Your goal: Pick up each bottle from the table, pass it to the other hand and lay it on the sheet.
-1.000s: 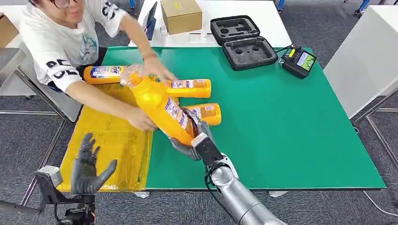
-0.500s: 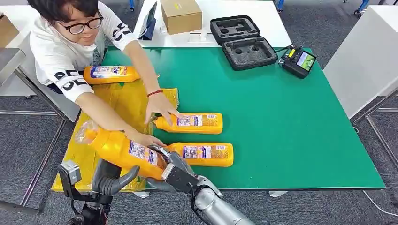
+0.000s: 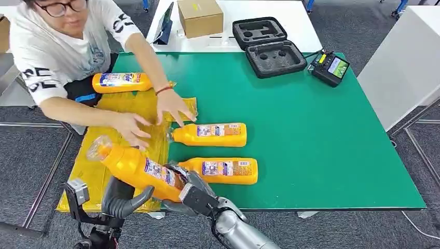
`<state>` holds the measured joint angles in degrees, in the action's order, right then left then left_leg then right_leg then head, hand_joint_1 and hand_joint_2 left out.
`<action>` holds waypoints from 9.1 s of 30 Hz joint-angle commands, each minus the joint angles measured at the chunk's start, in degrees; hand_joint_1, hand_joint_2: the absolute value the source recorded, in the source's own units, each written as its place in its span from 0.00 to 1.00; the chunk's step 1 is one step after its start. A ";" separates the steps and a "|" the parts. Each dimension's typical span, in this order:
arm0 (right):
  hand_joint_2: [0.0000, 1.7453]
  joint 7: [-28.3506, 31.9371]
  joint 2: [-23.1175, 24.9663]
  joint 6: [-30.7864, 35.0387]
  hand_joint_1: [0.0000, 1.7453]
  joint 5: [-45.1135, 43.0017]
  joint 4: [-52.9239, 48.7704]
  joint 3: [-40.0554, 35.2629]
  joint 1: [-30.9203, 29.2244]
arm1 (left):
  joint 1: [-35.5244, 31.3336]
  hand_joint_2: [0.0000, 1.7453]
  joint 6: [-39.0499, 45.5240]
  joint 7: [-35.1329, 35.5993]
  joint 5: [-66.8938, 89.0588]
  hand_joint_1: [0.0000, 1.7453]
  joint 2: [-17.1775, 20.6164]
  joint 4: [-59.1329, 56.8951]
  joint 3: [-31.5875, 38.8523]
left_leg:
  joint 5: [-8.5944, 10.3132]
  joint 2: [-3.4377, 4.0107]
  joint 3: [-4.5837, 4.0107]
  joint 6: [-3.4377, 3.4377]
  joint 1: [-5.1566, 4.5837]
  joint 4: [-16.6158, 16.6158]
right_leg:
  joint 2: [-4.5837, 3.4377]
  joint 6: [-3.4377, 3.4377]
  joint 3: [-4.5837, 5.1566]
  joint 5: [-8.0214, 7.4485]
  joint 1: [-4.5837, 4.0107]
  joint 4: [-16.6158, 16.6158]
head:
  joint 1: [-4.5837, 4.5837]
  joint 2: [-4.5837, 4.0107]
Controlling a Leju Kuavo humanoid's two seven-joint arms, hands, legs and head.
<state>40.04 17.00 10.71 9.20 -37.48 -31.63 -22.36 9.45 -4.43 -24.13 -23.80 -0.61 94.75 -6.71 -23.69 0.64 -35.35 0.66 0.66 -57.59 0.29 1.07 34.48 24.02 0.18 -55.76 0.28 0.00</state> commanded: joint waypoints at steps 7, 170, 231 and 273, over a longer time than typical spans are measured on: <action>1.00 -0.04 -0.17 1.84 1.00 2.12 2.98 -1.16 -1.72 | -1.35 1.00 -1.29 1.65 1.26 1.00 1.91 -2.73 -4.20 | -0.12 -0.11 0.32 -0.01 -0.02 0.04 | 0.04 -0.01 -0.33 0.15 0.03 0.02 | 0.00 0.00; 1.00 -0.04 -3.15 2.17 0.00 -3.33 -29.33 -3.31 5.87 | -37.32 0.00 -20.86 3.94 49.36 0.00 19.53 -49.49 -6.02 | 0.07 -0.06 0.78 -0.01 -0.07 0.21 | -0.02 -0.01 -0.81 -0.03 0.07 0.12 | 0.00 0.00; 1.00 -38.09 -13.25 -2.26 0.00 48.75 -16.94 -0.52 -0.14 | -7.01 1.00 42.09 -15.87 32.97 0.00 5.45 -6.16 22.45 | 0.02 -0.17 0.37 -0.03 -0.03 0.07 | 0.08 -0.01 -0.42 0.06 0.05 0.06 | 0.00 0.00; 1.00 -41.22 -14.13 -6.44 1.00 48.20 -13.66 5.37 1.08 | -9.85 1.00 39.87 -15.87 34.76 0.00 2.91 -8.65 23.25 | 0.07 -0.27 0.50 -0.02 -0.02 0.11 | 0.19 -0.01 -0.56 0.04 0.04 0.13 | 0.02 0.00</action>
<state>-1.16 3.13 5.68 57.66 -56.67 -27.36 -21.51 1.63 35.47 -40.15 11.19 4.31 89.13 15.67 -23.61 0.53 -35.07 0.64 0.65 -57.59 0.38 1.07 34.19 24.00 0.21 -55.74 0.31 0.00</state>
